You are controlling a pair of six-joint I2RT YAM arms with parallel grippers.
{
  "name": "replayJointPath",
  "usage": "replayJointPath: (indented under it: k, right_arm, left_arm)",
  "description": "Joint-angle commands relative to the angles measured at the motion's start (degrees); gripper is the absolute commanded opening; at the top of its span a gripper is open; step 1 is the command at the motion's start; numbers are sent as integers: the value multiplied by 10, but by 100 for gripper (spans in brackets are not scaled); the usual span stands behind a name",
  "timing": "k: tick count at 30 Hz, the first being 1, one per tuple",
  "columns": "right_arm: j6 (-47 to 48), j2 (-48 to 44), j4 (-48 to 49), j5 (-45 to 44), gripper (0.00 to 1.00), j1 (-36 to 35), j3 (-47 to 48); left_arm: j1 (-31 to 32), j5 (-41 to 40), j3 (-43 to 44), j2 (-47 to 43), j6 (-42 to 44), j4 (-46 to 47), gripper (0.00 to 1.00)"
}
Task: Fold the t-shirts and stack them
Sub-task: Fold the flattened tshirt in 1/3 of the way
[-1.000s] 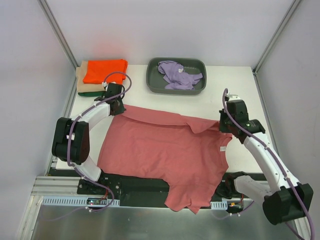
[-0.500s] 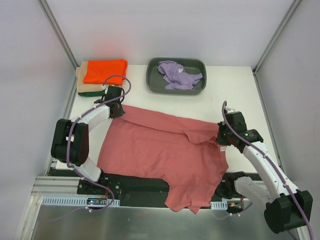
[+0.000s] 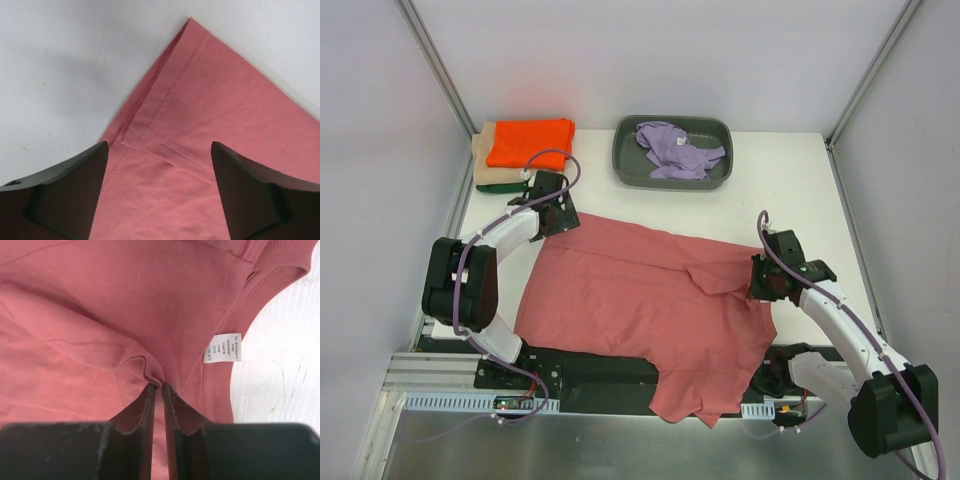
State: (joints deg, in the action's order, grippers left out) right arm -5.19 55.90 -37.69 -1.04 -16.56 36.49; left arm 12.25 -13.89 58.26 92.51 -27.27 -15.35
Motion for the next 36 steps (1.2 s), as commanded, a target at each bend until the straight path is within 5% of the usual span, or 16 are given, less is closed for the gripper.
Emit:
replayJointPath:
  k: [1, 8, 12, 23, 30, 36]
  right_arm:
    - [-15, 6, 4, -17, 20, -5, -5]
    - [0, 16, 13, -14, 60, -26, 1]
    - [39, -19, 19, -25, 72, -82, 16]
    - [69, 120, 53, -148, 73, -347, 104]
    - [87, 296, -11, -266, 63, -367, 189]
    - [67, 370, -21, -266, 47, -366, 216]
  left_arm:
    - [-5, 24, 12, -22, -10, -11, 99]
    - [-5, 60, -10, -55, -19, -15, 99]
    - [-4, 91, -40, -89, -31, -15, 99]
    - [-3, 138, -222, -229, -102, -6, 99]
    - [-3, 132, -253, -266, -94, -6, 99]
    - [-3, 123, -254, -265, -89, -6, 99]
